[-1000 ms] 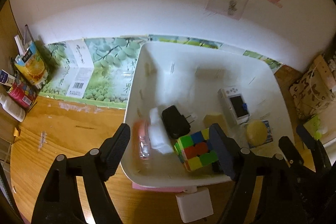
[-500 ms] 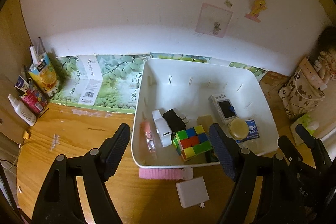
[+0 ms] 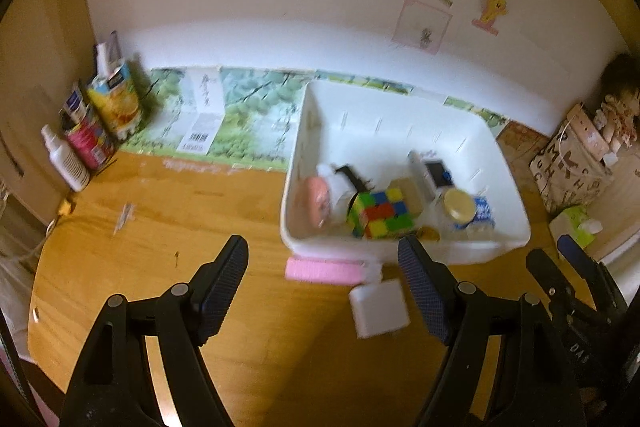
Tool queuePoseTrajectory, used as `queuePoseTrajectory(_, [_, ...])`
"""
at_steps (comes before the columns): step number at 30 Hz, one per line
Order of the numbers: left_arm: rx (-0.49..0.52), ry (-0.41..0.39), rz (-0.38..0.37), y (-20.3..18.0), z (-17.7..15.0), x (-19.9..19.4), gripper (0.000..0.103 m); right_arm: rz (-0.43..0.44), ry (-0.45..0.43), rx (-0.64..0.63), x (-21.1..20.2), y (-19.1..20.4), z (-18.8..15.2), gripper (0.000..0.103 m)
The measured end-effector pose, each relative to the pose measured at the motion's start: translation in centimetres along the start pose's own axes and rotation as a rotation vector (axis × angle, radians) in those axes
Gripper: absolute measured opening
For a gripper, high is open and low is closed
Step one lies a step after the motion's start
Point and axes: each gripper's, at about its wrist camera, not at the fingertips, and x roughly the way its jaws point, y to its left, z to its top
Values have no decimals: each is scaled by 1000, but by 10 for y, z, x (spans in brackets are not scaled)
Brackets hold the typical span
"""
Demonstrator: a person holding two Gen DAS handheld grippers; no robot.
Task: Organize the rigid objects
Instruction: 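Withdraw both tools from the bin back over the desk, then reach right tool down and grasp the white plug charger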
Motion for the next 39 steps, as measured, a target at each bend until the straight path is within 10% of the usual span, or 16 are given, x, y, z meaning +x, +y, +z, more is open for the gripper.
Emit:
queuePoseTrajectory(20, [-196, 83, 176, 88, -90, -34, 80, 135, 285, 41, 54, 66, -55, 82])
queuePoseTrajectory(39, [-239, 125, 253, 103, -125, -52, 80, 76, 487, 42, 108, 77, -81, 82])
